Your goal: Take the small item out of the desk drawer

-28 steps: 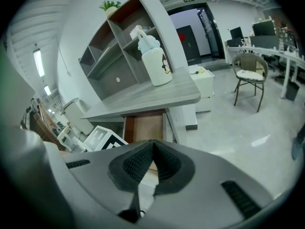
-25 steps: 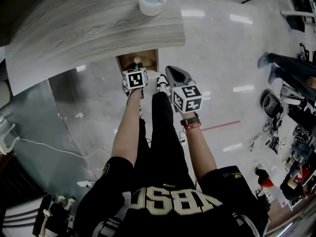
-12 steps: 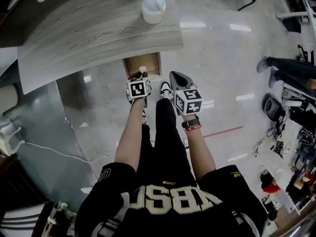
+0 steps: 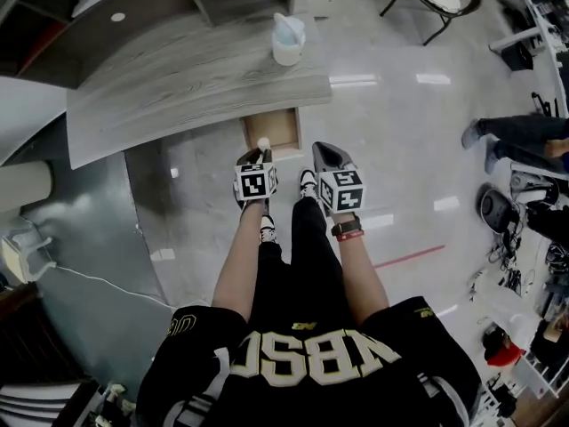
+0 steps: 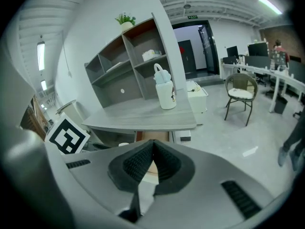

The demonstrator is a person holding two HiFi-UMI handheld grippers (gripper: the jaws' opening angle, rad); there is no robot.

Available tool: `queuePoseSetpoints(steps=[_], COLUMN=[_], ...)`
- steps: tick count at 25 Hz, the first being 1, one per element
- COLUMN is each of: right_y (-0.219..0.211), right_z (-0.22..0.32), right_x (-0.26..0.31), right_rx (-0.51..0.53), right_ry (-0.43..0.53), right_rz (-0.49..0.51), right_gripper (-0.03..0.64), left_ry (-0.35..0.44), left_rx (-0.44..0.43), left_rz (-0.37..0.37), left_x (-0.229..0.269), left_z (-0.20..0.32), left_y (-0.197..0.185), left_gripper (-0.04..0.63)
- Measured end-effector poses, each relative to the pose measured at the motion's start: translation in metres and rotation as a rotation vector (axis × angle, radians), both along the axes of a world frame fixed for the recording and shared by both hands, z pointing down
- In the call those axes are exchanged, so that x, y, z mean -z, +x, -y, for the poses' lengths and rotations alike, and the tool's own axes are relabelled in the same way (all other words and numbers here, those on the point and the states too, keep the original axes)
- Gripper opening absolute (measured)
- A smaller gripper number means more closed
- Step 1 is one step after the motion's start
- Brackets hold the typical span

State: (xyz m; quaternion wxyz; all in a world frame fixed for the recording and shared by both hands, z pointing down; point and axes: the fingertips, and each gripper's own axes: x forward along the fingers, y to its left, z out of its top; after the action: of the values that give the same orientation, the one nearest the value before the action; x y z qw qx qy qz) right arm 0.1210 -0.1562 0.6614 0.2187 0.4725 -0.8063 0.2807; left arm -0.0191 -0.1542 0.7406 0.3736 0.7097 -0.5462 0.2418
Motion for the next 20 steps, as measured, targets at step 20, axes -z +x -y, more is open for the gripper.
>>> queuePoseSetpoints(steps=[20], right_y=[-0.027], right_z=[-0.011], right_x=[0.121], right_rx=[-0.014], right_ry=[0.216], right_rz=[0.009], right_gripper=[0.006], left_ry=[0.353], left_rx=[-0.006], left_rz=[-0.009], left_x=[0.187], left_z=[-0.029], left_y=[-0.052], left_gripper=[0.091])
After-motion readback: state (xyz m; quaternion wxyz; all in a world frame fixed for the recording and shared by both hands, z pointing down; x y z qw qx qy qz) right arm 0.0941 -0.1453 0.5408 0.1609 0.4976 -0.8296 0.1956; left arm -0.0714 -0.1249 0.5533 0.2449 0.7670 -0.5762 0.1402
